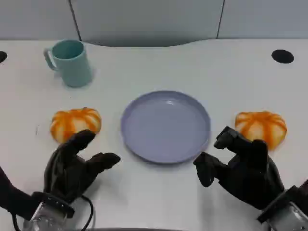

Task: Grasp the bread from the table and place it into the plate.

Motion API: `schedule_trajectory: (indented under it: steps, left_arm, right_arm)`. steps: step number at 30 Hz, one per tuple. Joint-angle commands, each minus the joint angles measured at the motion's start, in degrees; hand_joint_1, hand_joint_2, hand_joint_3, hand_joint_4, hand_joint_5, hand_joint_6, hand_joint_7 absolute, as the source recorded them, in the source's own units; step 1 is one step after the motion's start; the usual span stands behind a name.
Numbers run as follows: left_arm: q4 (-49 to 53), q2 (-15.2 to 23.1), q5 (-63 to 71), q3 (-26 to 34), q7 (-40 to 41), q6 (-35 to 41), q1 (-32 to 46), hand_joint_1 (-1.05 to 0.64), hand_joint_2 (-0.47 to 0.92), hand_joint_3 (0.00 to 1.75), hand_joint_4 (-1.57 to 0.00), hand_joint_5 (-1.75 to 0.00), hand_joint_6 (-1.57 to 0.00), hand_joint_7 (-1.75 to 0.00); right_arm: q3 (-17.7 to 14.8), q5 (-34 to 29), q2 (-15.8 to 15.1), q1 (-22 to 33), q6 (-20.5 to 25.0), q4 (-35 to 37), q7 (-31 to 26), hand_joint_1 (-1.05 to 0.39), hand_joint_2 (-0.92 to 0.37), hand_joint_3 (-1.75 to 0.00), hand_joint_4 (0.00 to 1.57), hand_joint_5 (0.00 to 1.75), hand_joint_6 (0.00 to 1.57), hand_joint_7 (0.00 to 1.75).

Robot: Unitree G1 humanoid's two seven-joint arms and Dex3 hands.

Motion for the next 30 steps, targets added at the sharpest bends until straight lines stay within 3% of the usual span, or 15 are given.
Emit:
schedule_trajectory:
  steps: [1, 26, 30]
  left_arm:
    - [-0.34, 0.79, -0.24, 0.02, 0.22, 0.03, 0.59, -1.05, 0.70, 0.00, -1.57, -0.06, -1.48, 0.00]
    - [-0.38, 0.81, -0.35, 0.12, 0.01, 0.00, 0.66, -1.05, 0.69, 0.00, -1.57, -0.05, -1.47, 0.00]
    - [-1.38, 0.26, 0.72, -0.05, 2.03, -5.29, 0.77, -1.05, 0.71, 0.01, -1.57, -0.07, -1.49, -0.01]
  right_arm:
    - [-0.35, 0.18, -0.43, 0.02, -0.87, -0.14, -0.06, -0.82, -0.92, -0.22, 0.91, 1.54, 0.89, 0.95]
    - [-0.40, 0.85, -0.46, 0.36, 1.22, -1.30, -1.33, -0.81, -0.92, -0.20, 0.92, 1.51, 0.89, 0.94]
    - [-0.47, 0.31, -0.20, -0.52, 0.03, -0.13, -1.20, -0.81, -0.92, -0.21, 0.92, 1.50, 0.89, 0.94]
